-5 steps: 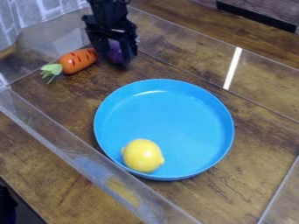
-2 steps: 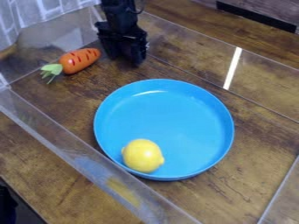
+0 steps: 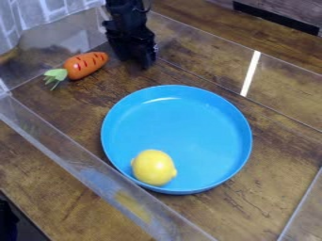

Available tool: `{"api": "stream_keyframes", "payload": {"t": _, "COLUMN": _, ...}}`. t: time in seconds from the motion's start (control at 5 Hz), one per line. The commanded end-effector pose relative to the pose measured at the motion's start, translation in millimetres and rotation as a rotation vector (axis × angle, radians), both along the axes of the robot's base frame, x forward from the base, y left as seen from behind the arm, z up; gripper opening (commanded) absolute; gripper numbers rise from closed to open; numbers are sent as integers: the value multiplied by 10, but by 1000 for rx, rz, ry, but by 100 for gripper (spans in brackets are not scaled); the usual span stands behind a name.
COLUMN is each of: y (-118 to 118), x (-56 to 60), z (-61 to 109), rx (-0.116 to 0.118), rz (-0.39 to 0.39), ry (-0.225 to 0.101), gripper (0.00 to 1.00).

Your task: Remove the purple eggplant from the blue tray and put it on the table

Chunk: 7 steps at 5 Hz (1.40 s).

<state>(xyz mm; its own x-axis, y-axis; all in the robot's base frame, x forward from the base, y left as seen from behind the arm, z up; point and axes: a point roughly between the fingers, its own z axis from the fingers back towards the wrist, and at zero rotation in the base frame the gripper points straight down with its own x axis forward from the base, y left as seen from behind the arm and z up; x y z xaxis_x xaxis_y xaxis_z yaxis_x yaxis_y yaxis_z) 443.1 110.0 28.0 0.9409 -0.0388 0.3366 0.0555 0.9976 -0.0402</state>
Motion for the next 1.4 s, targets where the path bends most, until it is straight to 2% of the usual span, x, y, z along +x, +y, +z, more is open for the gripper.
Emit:
{"api": "stream_keyframes", "payload": {"t": 0.0, "y": -41, "x": -9, "z": -52, "rx": 10, "rz": 29, "ry": -18, "gripper": 100}}
{"api": "stream_keyframes", "payload": {"t": 0.2, "y": -140, "x": -72, "z": -96, "rx": 15, "rz": 50, "ry": -19, "gripper": 0}}
{"api": "stream_keyframes", "payload": {"t": 0.4, "y": -210, "x": -65, "z": -106, "rx": 17, "rz": 36, "ry": -23, "gripper": 0}}
{"api": "stream_keyframes", "payload": {"t": 0.6, "y": -298, "x": -170, "z": -79, "rx": 16, "rz": 18, "ry": -28, "gripper": 0}}
{"api": "stream_keyframes", "payload": {"t": 0.8, "y": -407, "x": -313, "z": 42, "rx": 22, "rz": -4, "ry": -46, "gripper": 0}}
{"api": "stream_keyframes", "payload": {"t": 1.0, "y": -303, "x": -420, "z": 62, "rx": 13, "rz": -20, "ry": -47, "gripper": 0}}
{"api": "stream_keyframes", "payload": {"t": 1.2, "y": -226, "x": -551, "z": 19, "rx": 6, "rz": 1, "ry": -44, "gripper": 0}}
